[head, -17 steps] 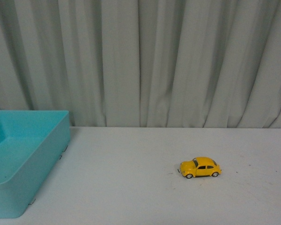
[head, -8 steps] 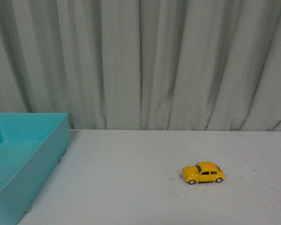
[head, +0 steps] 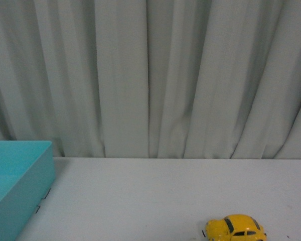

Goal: Wind up and store yellow beetle toy

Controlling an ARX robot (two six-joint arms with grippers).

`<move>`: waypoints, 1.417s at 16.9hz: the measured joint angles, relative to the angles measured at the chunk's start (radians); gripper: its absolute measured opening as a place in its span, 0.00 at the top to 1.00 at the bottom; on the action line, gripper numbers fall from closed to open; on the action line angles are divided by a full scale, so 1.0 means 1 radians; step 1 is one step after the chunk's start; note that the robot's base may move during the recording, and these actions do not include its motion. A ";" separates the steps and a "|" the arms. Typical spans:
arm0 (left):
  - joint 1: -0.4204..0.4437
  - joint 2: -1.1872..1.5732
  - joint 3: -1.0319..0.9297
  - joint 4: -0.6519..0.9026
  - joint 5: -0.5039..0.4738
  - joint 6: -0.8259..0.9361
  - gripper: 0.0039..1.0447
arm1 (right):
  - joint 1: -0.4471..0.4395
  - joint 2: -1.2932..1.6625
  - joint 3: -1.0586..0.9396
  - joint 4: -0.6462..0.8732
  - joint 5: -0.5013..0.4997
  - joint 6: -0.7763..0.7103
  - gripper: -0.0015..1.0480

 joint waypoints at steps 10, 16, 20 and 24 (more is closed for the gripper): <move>0.000 0.000 0.000 0.000 -0.001 0.000 0.06 | 0.000 0.000 0.000 0.000 0.000 0.000 0.06; 0.000 0.000 0.000 0.000 -0.001 0.000 0.06 | 0.000 0.000 0.000 0.000 0.000 0.000 0.06; 0.000 0.000 0.000 0.000 -0.001 0.000 0.06 | 0.000 0.000 0.000 0.000 0.000 0.000 0.06; 0.000 0.000 0.000 0.000 -0.001 0.000 0.06 | 0.000 0.000 0.000 0.000 0.000 0.000 0.06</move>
